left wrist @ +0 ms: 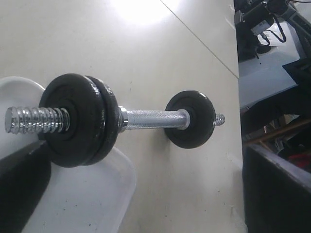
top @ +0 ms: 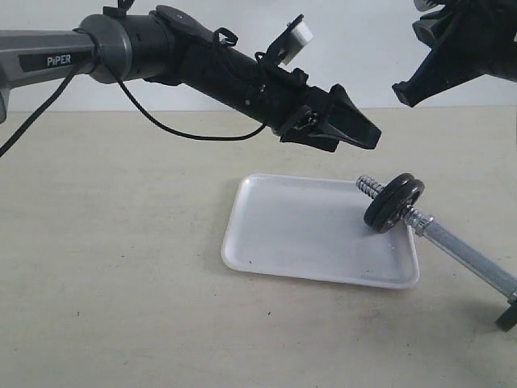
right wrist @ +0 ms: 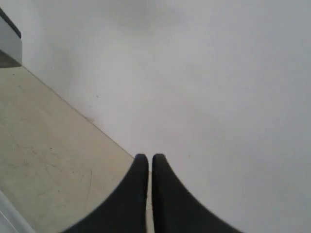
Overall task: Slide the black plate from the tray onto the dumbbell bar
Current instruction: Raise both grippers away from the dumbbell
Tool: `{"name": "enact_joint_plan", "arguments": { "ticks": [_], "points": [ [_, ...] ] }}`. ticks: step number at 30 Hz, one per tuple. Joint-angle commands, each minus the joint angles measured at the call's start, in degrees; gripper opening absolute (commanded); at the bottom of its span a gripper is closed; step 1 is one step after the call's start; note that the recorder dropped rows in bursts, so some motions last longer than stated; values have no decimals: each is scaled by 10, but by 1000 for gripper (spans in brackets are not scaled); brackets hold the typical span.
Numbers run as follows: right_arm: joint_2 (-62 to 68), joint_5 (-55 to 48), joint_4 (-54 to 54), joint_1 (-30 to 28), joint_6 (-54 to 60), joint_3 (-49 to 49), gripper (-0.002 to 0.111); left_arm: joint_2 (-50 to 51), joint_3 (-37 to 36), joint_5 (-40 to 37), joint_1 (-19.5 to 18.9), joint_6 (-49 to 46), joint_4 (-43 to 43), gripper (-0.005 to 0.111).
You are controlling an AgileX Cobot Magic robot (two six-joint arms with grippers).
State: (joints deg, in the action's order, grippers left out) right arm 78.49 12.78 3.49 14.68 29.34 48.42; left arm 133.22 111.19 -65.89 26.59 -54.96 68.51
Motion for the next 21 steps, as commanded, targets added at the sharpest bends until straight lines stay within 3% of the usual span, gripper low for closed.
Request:
{"name": "enact_joint_plan", "arguments": {
  "ticks": [1, 21],
  "points": [
    [-1, 2, 1, -2, -4, -3, 0, -9, 4, 2, -2, 9, -2, 106],
    [-1, -12, -4, -2, -7, -3, 0, -9, 4, 2, -6, 14, -5, 106]
  ]
}}
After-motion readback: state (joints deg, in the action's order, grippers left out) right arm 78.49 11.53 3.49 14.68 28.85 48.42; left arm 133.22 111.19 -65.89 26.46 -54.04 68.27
